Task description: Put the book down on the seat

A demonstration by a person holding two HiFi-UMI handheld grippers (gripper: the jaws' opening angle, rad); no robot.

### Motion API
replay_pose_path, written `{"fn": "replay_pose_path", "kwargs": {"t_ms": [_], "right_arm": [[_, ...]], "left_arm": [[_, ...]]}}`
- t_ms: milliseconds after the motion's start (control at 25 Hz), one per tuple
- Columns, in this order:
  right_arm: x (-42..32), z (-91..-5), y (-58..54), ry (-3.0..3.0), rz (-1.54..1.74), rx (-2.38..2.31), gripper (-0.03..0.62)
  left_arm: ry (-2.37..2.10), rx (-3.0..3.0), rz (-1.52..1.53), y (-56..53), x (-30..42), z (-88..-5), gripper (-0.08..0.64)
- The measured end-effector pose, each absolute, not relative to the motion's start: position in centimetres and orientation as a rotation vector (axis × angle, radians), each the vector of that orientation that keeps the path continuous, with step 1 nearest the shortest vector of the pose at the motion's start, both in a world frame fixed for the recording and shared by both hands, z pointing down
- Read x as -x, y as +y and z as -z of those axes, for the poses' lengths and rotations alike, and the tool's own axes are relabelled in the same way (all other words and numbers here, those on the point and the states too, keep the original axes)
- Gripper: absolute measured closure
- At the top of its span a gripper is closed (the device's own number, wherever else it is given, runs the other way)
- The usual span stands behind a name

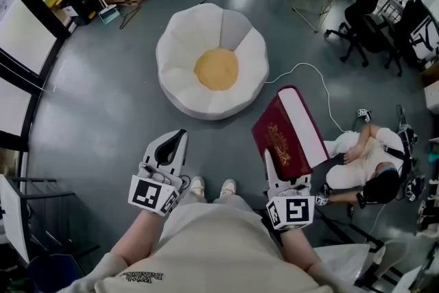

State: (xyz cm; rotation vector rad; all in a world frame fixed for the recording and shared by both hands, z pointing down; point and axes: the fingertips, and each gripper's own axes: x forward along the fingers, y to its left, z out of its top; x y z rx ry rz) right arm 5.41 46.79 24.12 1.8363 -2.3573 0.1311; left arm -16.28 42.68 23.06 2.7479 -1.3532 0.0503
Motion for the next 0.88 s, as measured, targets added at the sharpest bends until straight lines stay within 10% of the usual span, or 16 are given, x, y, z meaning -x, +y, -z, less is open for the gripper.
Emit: {"fn": "replay_pose_path", "kwargs": {"t_ms": [880], "right_arm": [[-12.5, -24.5, 43.8, -2.389, -0.11, -1.828, 0.376]], "left_arm": [[-1.416, -2.749, -0.037, 40.4, 10.3, -22.9, 0.555]]}}
